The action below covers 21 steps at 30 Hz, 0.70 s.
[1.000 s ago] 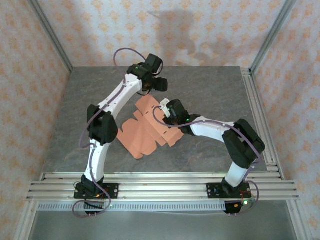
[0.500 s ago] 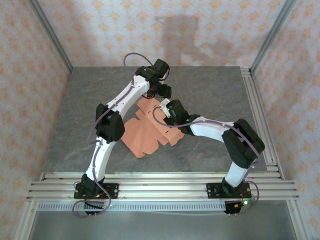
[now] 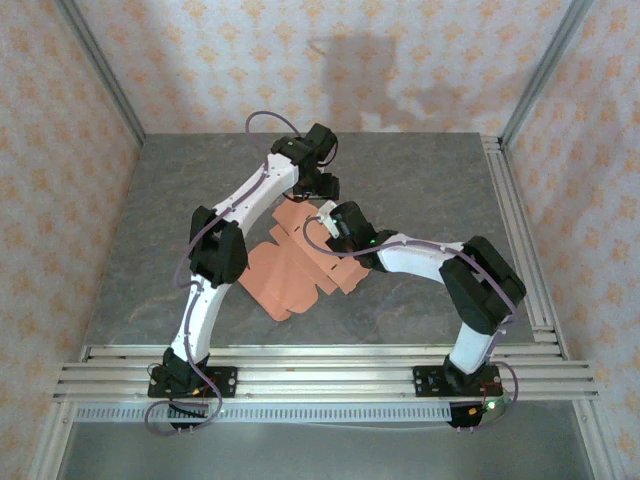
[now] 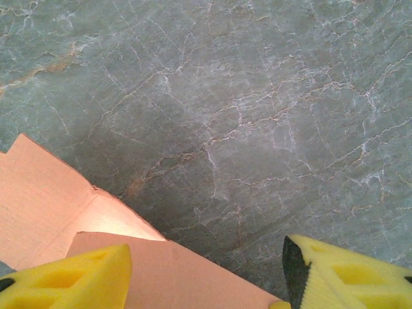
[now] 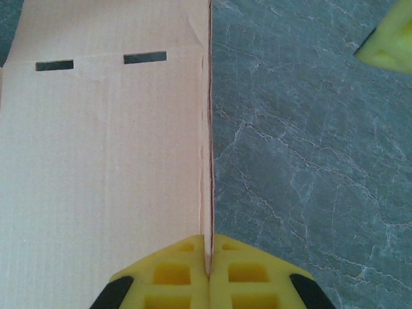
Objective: Fold the paper box
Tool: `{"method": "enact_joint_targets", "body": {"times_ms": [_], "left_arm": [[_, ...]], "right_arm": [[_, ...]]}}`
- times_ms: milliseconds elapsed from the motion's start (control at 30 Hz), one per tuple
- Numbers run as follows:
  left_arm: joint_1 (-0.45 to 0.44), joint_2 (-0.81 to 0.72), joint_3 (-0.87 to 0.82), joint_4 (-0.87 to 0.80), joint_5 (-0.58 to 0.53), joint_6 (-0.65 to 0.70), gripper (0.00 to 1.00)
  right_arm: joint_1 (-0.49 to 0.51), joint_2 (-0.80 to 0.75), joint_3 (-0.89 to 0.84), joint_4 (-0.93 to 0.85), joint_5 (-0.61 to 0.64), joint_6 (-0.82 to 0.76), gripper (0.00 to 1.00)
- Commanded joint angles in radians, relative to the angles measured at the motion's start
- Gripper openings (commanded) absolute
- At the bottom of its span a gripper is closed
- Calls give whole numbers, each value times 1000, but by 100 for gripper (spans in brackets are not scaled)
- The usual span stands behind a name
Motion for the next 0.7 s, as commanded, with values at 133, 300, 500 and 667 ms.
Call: {"method": "enact_joint_targets", "body": {"times_ms": [133, 300, 500, 667], "left_arm": [[1, 10, 88, -115, -20, 12, 73], [3, 33, 120, -128, 6, -9, 72], [17, 19, 94, -132, 3, -36, 67], [30, 6, 86, -145, -19, -45, 64]], "right_arm": [[-9, -13, 28, 90, 27, 3, 0], [-11, -16, 12, 131, 11, 16, 0], [-31, -27, 3, 152, -64, 62, 0], [-49, -43, -22, 180, -117, 89, 0]]}}
